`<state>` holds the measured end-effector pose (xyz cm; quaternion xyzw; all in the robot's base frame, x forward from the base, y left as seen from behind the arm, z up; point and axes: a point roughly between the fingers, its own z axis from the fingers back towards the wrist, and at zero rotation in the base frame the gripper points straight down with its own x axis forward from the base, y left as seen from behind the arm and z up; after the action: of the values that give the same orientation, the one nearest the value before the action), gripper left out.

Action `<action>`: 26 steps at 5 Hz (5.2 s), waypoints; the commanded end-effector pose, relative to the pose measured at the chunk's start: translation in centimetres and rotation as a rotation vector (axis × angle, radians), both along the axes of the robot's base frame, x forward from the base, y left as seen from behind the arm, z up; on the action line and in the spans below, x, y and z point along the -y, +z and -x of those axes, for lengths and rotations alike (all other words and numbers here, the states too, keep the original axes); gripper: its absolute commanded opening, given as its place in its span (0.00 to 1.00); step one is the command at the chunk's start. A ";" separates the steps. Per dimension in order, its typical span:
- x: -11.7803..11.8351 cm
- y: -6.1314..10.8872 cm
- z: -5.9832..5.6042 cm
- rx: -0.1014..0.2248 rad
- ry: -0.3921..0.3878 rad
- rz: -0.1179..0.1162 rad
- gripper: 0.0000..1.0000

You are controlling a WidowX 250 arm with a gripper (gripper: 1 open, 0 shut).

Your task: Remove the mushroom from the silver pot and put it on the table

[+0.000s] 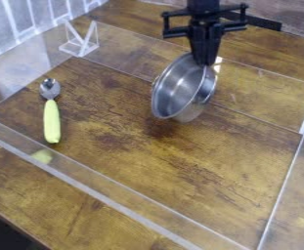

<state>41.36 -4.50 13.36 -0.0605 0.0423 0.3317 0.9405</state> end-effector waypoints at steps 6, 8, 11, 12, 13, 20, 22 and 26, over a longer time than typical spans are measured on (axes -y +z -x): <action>6.3 2.7 4.5 0.121 -0.095 0.067 0.00; 9.7 0.3 4.9 0.088 -0.264 0.042 0.00; 7.4 3.3 5.4 0.079 -0.334 0.052 0.00; 8.1 3.8 6.0 0.066 -0.379 0.053 0.00; 9.2 3.7 6.9 0.053 -0.431 0.061 0.00; 6.0 -1.5 6.3 -0.019 -0.462 0.052 0.00; 7.6 -5.6 7.3 -0.046 -0.757 0.060 0.00; 7.8 -5.9 5.4 0.029 -0.681 0.053 0.00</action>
<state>35.49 -12.62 4.63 -0.0624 0.0961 -0.0026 0.9934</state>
